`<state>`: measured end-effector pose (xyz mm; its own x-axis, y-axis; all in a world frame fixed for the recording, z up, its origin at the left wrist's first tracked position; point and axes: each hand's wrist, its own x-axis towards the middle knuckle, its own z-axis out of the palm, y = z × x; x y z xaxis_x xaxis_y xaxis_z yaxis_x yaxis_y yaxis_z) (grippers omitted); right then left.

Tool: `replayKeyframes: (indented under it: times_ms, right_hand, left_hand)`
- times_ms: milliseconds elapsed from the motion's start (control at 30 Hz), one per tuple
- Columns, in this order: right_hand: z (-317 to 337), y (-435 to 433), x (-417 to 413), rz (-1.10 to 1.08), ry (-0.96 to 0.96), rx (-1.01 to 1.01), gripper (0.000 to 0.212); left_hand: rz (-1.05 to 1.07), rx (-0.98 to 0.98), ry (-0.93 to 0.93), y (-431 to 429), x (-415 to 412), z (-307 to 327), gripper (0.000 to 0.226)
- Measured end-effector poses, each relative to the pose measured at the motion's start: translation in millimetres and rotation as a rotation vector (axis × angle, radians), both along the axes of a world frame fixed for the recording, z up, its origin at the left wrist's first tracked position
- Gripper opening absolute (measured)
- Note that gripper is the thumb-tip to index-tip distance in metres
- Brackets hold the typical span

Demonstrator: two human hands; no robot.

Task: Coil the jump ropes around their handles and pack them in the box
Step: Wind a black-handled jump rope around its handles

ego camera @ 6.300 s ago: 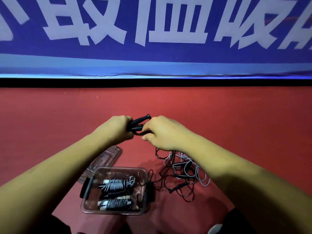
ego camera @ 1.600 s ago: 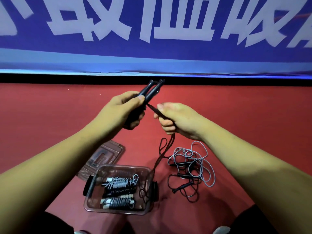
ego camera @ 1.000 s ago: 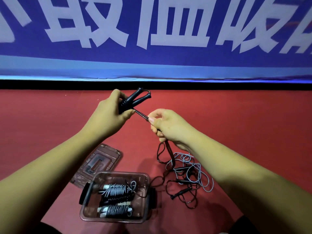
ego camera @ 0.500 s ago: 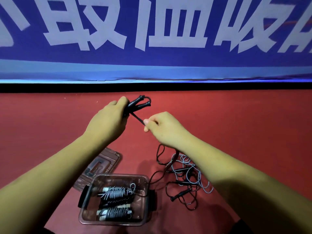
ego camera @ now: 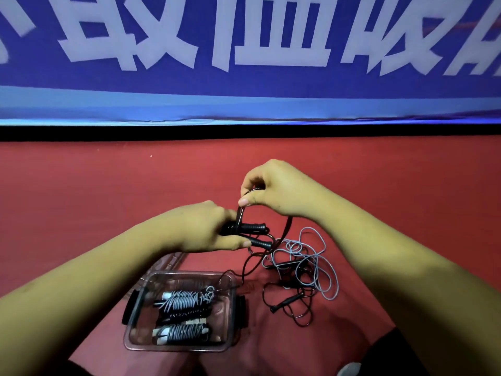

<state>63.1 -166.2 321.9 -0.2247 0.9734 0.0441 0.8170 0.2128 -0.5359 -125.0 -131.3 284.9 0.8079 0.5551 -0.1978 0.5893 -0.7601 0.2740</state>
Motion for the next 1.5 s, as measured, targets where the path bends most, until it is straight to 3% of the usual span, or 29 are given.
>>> replayKeyframes:
  times_ms: [133, 333, 433, 500, 600, 667, 833, 1033, 1133, 1333, 1500]
  right_hand:
    - [1.2, -1.3, 13.8, -0.003, 0.200, -0.060, 0.007]
    - [-17.2, 3.1, 17.2, -0.048, 0.426, -0.222, 0.012]
    - [-21.7, 1.7, 12.0, -0.028, 0.699, -0.381, 0.037]
    - [-26.7, 2.1, 6.9, -0.006, 0.869, -0.472, 0.037]
    - [-31.0, 5.5, -3.9, -0.074, 0.882, -0.447, 0.014]
    - [-32.8, 6.3, -10.8, -0.141, 0.748, -0.358, 0.015]
    - [-46.8, 1.2, -28.2, -0.192, 0.644, -0.403, 0.029]
    - [-42.8, 1.7, -39.9, -0.245, 0.561, -0.362, 0.031]
    - [-38.3, -0.7, -40.9, -0.247, 0.323, -0.268, 0.024]
    - [-26.2, -6.9, -33.4, -0.136, 0.080, -0.213, 0.029]
    - [-15.1, -8.2, -21.2, -0.166, 0.148, -0.162, 0.026]
  left_hand:
    - [-0.060, -0.150, -0.198, -5.1, -4.1, 9.6, 0.014]
    - [0.065, -0.323, -0.500, -7.5, -5.5, 10.6, 0.048]
    - [0.167, -0.498, -0.700, -4.3, -10.1, 17.2, 0.048]
    - [0.157, -0.574, -0.787, -2.9, -13.2, 22.4, 0.055]
    - [0.220, -0.512, -0.872, 3.5, -16.8, 25.3, 0.046]
    - [0.337, -0.447, -0.882, 10.9, -19.0, 24.1, 0.041]
    - [0.503, -0.273, -0.814, 28.2, -27.5, 13.9, 0.035]
    - [0.580, 0.069, -0.559, 49.0, -37.4, -4.9, 0.040]
    - [0.661, 0.168, -0.457, 65.0, -51.6, -9.9, 0.041]
    - [0.601, 0.142, -0.178, 65.8, -43.5, -23.3, 0.038]
    - [0.491, 0.171, -0.024, 49.3, -24.4, -46.0, 0.037]
